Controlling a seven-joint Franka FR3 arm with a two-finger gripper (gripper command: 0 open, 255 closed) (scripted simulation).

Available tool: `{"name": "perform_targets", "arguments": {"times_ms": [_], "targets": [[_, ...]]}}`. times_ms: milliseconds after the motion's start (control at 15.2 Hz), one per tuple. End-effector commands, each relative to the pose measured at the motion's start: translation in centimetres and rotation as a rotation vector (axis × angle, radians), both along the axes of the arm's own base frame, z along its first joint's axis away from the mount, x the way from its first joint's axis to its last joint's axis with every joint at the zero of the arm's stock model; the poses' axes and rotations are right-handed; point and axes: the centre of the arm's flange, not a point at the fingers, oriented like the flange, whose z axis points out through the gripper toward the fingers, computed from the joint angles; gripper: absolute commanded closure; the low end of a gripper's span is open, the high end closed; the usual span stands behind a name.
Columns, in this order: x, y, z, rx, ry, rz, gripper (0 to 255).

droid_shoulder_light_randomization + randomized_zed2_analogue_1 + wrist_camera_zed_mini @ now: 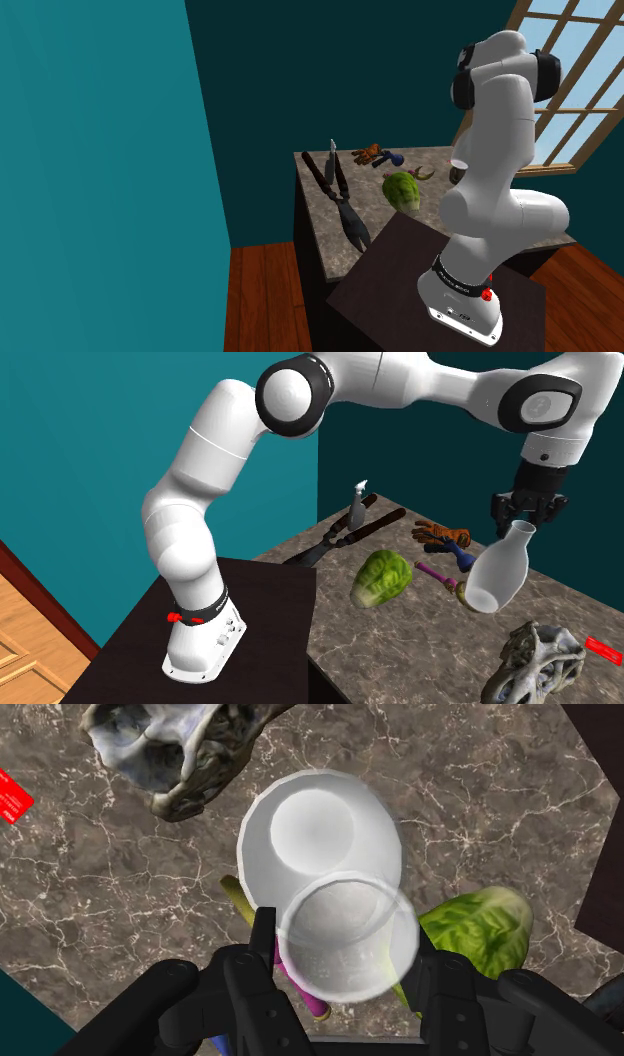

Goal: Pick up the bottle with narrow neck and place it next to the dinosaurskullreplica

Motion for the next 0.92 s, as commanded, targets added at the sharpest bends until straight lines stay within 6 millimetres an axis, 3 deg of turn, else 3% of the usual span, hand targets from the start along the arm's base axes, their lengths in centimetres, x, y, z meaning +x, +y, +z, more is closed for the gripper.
{"name": "perform_targets", "arguments": {"times_ms": [0, 858], "targets": [[0.0, 0.0, -1.0, -0.001, 0.000, 0.000, 255], [0.0, 0.0, -7.9, -0.001, 0.000, 0.000, 255]]}}
